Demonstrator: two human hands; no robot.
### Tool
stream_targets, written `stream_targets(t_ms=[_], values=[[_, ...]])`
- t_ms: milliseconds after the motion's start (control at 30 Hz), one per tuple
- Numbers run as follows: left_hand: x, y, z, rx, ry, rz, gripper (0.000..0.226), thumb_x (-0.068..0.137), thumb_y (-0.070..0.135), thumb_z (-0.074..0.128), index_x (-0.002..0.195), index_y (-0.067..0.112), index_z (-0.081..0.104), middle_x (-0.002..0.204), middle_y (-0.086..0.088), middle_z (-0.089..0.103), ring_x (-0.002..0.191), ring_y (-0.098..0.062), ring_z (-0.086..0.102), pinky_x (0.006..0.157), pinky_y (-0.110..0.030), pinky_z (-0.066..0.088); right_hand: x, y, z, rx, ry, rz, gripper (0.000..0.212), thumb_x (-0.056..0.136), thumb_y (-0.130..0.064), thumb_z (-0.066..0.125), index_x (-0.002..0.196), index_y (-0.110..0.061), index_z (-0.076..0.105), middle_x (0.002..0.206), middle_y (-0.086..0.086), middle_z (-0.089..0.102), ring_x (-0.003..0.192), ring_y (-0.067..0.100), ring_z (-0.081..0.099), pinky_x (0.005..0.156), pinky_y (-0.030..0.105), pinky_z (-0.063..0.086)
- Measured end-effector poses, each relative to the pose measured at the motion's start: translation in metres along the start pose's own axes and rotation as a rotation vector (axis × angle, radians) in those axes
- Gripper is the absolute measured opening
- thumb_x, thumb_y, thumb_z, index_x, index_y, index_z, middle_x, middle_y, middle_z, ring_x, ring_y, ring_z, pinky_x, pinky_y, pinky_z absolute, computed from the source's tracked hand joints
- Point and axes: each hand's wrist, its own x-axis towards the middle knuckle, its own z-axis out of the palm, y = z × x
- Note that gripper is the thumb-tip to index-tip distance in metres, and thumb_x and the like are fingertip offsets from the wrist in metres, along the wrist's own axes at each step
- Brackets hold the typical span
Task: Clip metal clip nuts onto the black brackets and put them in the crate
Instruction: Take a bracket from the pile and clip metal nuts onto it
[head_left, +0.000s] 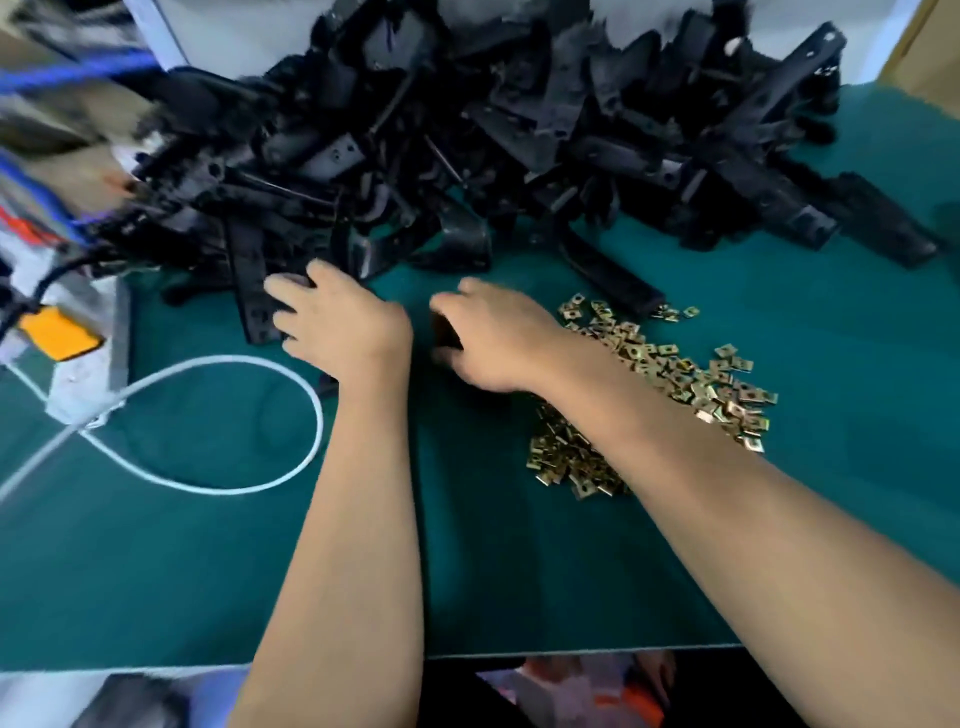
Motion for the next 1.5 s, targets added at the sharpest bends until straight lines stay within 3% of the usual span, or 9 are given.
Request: stream_targets(t_ms=[233,333,500,633,800,1067,1200,1333,1500], values=[[-0.002,0.002,0.001,-0.111,-0.049,0.144,0.055,0.081,0.014,0.071,0.127,0.014,0.042,0.134,-0.018,0.04,0.099,-0.044,0.056,0.084,-0.046,0.044,0.017,-0.003,-0.005,-0.015,-0.137,0.034,0.046,0.097,-0.05,0.063,0.125,-0.014,0.058,0.118,0.012,0.057,0.108,0.037,0.06,0.077,0.037,0.041],[-0.008,0.009,0.001,-0.229,-0.07,0.236,0.07,0.074,0.02,0.075,0.135,0.018,0.039,0.129,-0.014,0.04,0.078,-0.038,0.046,0.075,-0.035,0.037,0.007,0.004,-0.013,0.125,-0.036,0.076,0.02,0.091,-0.033,0.07,0.098,-0.015,0.065,0.1,0.012,0.063,0.097,0.037,0.065,0.07,0.034,0.043],[-0.02,0.02,0.003,-0.205,-0.272,0.406,0.062,0.076,0.024,0.071,0.135,0.03,0.051,0.126,-0.001,0.028,0.084,-0.027,0.053,0.078,-0.032,0.044,-0.017,0.044,-0.015,-0.106,0.119,0.302,0.045,0.096,-0.038,0.069,0.134,-0.019,0.056,0.133,0.015,0.046,0.127,0.039,0.043,0.097,0.048,0.049],[-0.035,0.03,0.009,-0.313,-0.343,0.553,0.039,0.079,0.026,0.071,0.117,0.028,0.061,0.129,-0.001,0.031,0.1,-0.025,0.055,0.088,-0.033,0.048,-0.032,0.067,-0.017,-0.067,0.029,0.178,0.022,0.101,-0.031,0.063,0.119,-0.019,0.061,0.113,0.006,0.046,0.114,0.035,0.05,0.083,0.039,0.042],[-0.047,0.035,0.024,-0.526,-0.305,0.53,0.024,0.087,0.036,0.075,0.099,0.019,0.063,0.127,-0.004,0.047,0.099,0.027,0.035,0.082,-0.008,0.037,-0.05,0.081,-0.027,0.084,0.078,0.122,0.01,0.094,-0.019,0.071,0.102,-0.023,0.069,0.103,0.001,0.069,0.098,0.025,0.064,0.08,0.038,0.051],[-0.055,0.039,0.025,-0.671,-0.315,0.541,0.079,0.074,0.04,0.091,0.137,0.024,0.047,0.135,0.001,0.042,0.107,-0.01,0.055,0.095,-0.02,0.049,-0.072,0.096,-0.019,0.588,0.419,0.17,0.015,0.086,-0.026,0.083,0.099,-0.021,0.077,0.078,-0.007,0.075,0.071,0.009,0.07,0.071,0.022,0.052],[-0.048,0.036,0.028,-0.648,-0.334,0.445,0.095,0.072,0.049,0.09,0.147,0.021,0.039,0.137,0.003,0.044,0.112,0.008,0.054,0.092,-0.01,0.044,-0.073,0.099,-0.02,0.622,0.443,0.166,0.01,0.091,-0.017,0.078,0.101,-0.02,0.078,0.08,-0.011,0.078,0.078,-0.004,0.072,0.076,0.008,0.05],[-0.047,0.035,0.032,-0.585,-0.394,0.453,0.1,0.071,0.056,0.088,0.15,0.024,0.036,0.131,-0.002,0.058,0.121,-0.018,0.058,0.102,-0.035,0.05,-0.072,0.1,-0.021,0.706,0.422,0.186,0.019,0.093,-0.009,0.073,0.109,-0.019,0.078,0.085,-0.012,0.079,0.08,-0.002,0.073,0.078,0.011,0.053],[-0.042,0.03,0.032,-0.675,-0.471,0.495,0.112,0.065,0.05,0.095,0.154,0.025,0.033,0.119,0.005,0.058,0.109,-0.009,0.061,0.094,-0.022,0.051,-0.07,0.103,-0.019,0.762,0.455,0.193,0.018,0.094,-0.01,0.072,0.11,-0.018,0.077,0.085,-0.013,0.079,0.075,0.008,0.075,0.077,0.016,0.057]])
